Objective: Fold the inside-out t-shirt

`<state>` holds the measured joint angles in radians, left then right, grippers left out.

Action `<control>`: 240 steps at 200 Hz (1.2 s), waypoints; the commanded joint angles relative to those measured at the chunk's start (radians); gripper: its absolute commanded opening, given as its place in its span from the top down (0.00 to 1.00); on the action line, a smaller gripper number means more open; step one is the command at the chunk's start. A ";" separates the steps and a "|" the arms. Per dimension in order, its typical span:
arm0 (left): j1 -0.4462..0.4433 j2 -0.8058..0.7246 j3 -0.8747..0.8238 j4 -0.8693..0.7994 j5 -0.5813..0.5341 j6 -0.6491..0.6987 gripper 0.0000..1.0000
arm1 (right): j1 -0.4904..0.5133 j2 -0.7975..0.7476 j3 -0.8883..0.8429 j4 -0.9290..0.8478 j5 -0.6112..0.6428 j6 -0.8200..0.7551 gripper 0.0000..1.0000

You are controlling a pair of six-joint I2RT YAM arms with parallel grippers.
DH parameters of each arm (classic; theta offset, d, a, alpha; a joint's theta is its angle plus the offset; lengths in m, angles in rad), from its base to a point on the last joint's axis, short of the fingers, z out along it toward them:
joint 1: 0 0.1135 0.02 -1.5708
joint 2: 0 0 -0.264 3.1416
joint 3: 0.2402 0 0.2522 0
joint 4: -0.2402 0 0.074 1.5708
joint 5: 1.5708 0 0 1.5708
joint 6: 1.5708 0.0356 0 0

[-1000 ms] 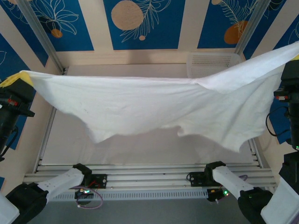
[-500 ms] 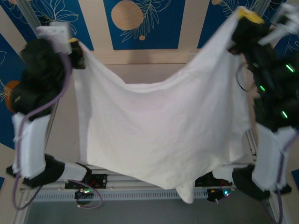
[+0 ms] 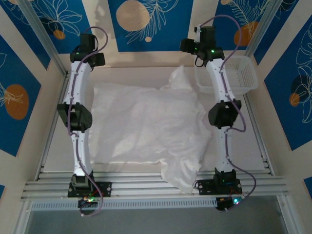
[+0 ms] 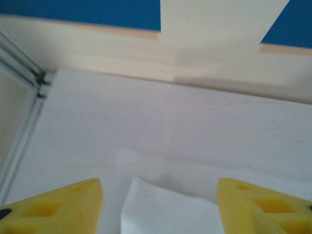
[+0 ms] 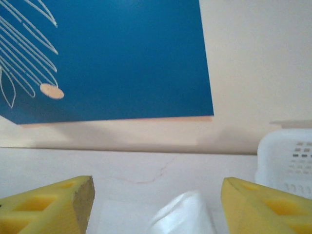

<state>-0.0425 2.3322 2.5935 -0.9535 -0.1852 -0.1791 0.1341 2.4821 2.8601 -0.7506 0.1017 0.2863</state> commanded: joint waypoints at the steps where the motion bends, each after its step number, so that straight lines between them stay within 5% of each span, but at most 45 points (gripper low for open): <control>1: 0.007 -0.142 0.008 -0.030 0.135 -0.067 0.35 | -0.035 -0.062 0.211 -0.249 -0.110 0.035 0.30; 20: -0.001 -0.272 -0.187 0.000 0.267 -0.129 0.35 | -0.032 -0.099 0.219 -0.367 -0.246 -0.051 0.31; 54: -0.093 -0.549 -0.655 0.129 0.306 -0.163 0.37 | 0.014 -0.357 -0.216 -0.452 -0.213 -0.200 0.31; 74: -0.129 -0.711 -0.972 0.263 0.291 -0.256 0.56 | 0.052 -0.474 -0.499 -0.467 -0.113 -0.142 0.38; 96: -0.134 -0.831 -1.278 0.413 0.286 -0.340 1.00 | 0.095 -0.686 -1.044 -0.136 -0.128 0.025 0.69; 110: -0.134 -0.834 -1.361 0.415 0.238 -0.334 1.00 | 0.126 -0.804 -1.356 0.110 -0.072 0.140 1.00; 146: -0.133 -0.773 -1.454 0.436 0.135 -0.322 1.00 | 0.154 -0.932 -1.807 0.416 0.139 0.428 1.00; 174: -0.131 -0.670 -1.466 0.484 0.091 -0.355 1.00 | 0.159 -0.887 -1.935 0.529 0.170 0.542 1.00; 240: -0.067 -0.455 -1.372 0.496 0.071 -0.462 1.00 | 0.153 -0.674 -1.838 0.478 0.238 0.602 1.00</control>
<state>-0.1452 1.8469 1.1629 -0.4694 -0.0830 -0.5755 0.2878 1.7432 0.9634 -0.2691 0.2760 0.8337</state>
